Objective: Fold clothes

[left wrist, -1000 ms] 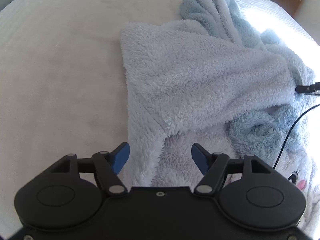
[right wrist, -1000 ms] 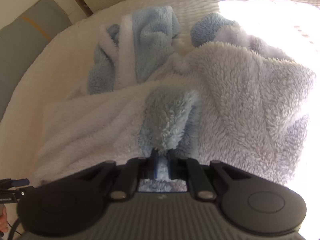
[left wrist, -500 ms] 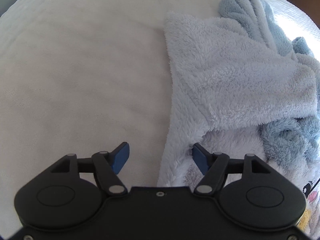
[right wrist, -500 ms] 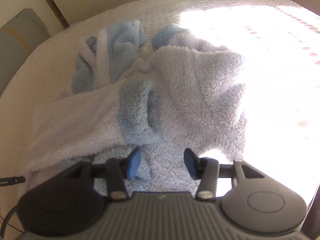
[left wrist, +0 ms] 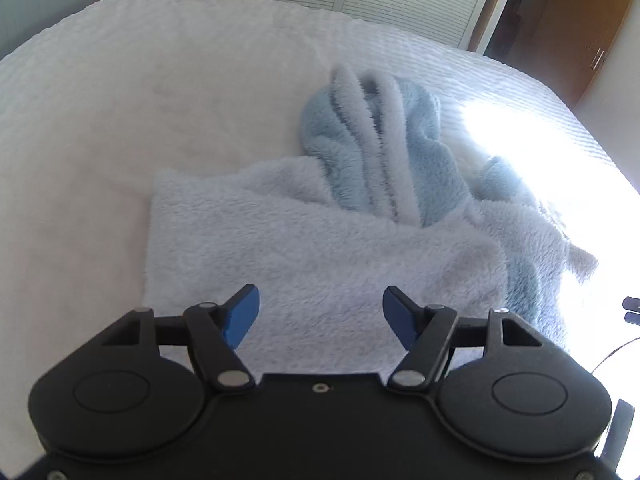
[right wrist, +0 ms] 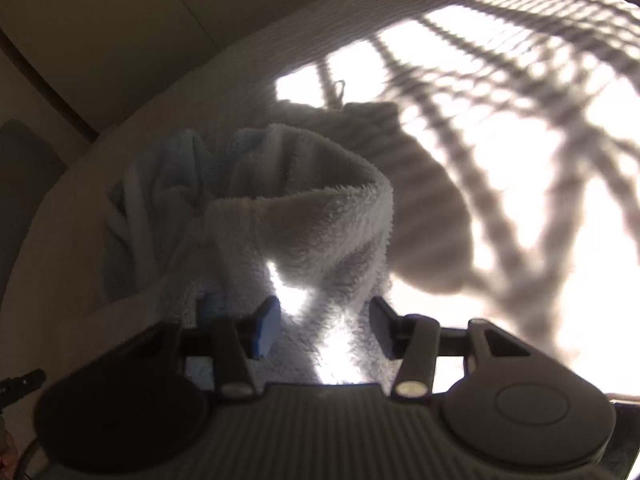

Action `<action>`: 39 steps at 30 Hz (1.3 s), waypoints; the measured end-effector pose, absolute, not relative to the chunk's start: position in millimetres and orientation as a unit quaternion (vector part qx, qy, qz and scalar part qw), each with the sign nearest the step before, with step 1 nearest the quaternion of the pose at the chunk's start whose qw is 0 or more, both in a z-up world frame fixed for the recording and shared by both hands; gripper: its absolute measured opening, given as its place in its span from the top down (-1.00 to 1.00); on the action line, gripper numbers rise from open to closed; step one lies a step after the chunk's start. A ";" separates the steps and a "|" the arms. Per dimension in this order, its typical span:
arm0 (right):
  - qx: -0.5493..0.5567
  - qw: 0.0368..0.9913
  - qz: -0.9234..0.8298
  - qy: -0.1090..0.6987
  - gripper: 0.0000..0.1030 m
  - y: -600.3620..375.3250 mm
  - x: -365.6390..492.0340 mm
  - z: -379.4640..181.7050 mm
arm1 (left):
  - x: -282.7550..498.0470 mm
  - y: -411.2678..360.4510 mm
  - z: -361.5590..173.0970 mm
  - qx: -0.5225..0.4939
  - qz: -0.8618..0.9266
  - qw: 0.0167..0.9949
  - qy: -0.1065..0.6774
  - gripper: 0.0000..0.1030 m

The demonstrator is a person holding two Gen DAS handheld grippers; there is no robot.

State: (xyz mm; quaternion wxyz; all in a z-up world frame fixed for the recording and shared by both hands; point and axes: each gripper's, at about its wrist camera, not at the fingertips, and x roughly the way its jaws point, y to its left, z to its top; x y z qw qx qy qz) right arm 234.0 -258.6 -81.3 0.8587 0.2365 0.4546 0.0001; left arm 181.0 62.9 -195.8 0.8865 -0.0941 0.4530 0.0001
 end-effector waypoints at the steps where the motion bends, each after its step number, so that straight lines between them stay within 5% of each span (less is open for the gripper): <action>1: 0.253 0.858 -0.007 0.446 0.05 -269.1 247.3 -83.9 | 191.9 44.9 -201.8 -0.096 -0.006 0.887 0.451 -0.36; 16: 0.375 0.811 -0.125 0.431 0.02 -294.3 335.4 -181.5 | 240.1 -48.9 -308.1 -0.055 0.037 0.851 0.521 -0.37; 17: 0.380 0.806 -0.120 0.437 0.09 -290.8 336.3 -184.0 | 242.3 -48.1 -309.5 -0.058 0.037 0.849 0.523 -0.37; 20: 0.379 0.814 -0.102 0.428 0.82 -282.0 332.5 -179.0 | 248.5 -43.4 -308.7 -0.073 0.037 0.843 0.532 -0.38; 29: 0.128 0.933 0.105 0.320 0.84 -152.2 278.0 -72.7 | 223.3 13.5 -264.3 -0.195 0.018 0.844 0.500 -0.38; 32: 0.006 0.905 0.255 0.340 0.83 -72.6 253.8 -70.8 | 204.2 44.1 -240.7 -0.207 0.030 0.851 0.481 -0.39; 39: -0.025 0.780 0.430 0.454 0.70 -10.2 232.5 -91.0 | 182.0 92.2 -227.8 -0.222 0.054 0.841 0.490 -0.40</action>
